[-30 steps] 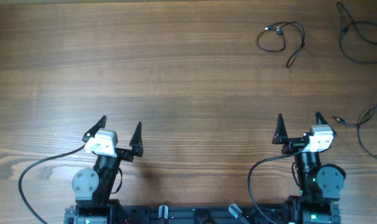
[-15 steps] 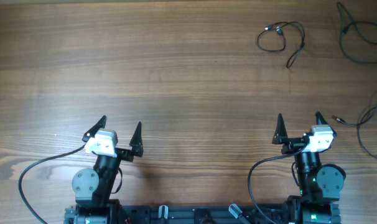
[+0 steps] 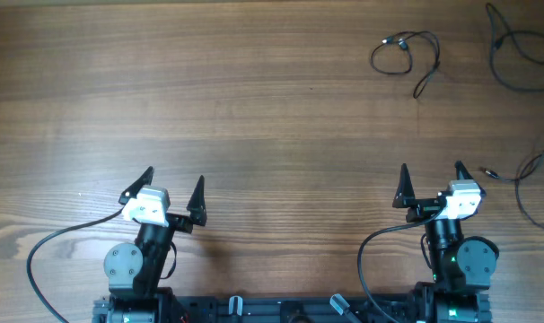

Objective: Untangle cables

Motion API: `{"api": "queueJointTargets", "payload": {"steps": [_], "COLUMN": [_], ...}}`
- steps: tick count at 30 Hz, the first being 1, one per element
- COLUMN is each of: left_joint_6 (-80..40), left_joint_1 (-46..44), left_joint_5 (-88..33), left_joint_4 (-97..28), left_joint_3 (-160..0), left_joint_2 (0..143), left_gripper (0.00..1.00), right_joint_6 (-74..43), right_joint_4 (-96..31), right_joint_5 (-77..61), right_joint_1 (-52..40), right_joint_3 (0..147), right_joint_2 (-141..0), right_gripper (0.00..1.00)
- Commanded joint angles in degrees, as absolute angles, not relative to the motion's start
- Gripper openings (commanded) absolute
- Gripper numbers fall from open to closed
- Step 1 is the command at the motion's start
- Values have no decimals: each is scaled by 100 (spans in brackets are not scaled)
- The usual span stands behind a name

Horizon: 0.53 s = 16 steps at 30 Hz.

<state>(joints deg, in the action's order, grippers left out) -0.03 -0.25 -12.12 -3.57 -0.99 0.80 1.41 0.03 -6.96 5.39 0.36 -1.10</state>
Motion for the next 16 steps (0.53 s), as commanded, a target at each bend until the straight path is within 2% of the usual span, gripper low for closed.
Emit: {"api": "queueJointTargets", "payload": {"steps": [1,16], "left_joint_6": [108,108], "left_joint_1": [-1,-1], "left_joint_5": [-1238,-1238], "left_joint_4": [-329,-327], "left_joint_3": [-34,-34], "left_joint_2": [16,16], "left_gripper": [100,100], "right_joint_6": [148,145], "right_joint_4": [25,25], "right_joint_5": [-593,-593], "right_joint_1": [508,508], "right_joint_3": [30,30], "right_joint_2": [-21,-21], "right_gripper": [99,100]}}
